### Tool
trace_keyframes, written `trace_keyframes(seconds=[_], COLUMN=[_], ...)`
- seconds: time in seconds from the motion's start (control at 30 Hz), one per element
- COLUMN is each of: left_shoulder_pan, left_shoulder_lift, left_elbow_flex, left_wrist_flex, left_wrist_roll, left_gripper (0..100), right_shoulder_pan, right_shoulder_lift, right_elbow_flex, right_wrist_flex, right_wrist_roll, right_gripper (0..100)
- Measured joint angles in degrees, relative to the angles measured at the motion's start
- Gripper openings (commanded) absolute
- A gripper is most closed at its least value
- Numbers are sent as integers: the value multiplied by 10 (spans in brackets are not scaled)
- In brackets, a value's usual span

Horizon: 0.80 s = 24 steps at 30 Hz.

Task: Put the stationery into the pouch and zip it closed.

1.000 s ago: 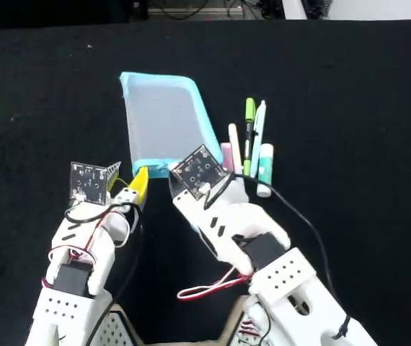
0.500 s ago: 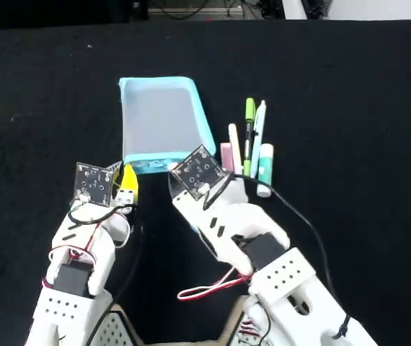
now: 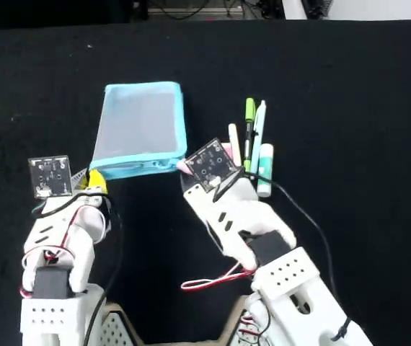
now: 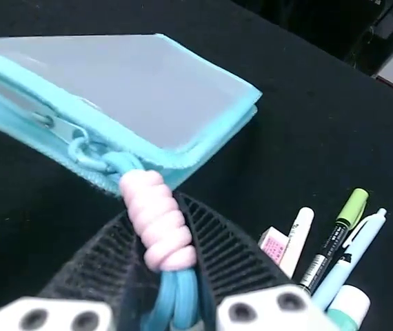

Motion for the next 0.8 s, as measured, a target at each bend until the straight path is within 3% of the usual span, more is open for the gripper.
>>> trace_keyframes(seconds=[0.17,0.33,0.8], left_shoulder_pan=[-1,-7,-8], left_shoulder_lift=[0,0,0], left_elbow_flex=[-26,-39,-132], left_wrist_flex=[21,21,101], left_wrist_roll=[-33,-55,-60], left_gripper=[30,30,33], right_shoulder_pan=[18,38,88], right_shoulder_lift=[0,0,-68], right_elbow_flex=[-5,-67,-125], right_wrist_flex=[6,99,207], right_wrist_roll=[0,-10,-29], right_gripper=[10,10,11])
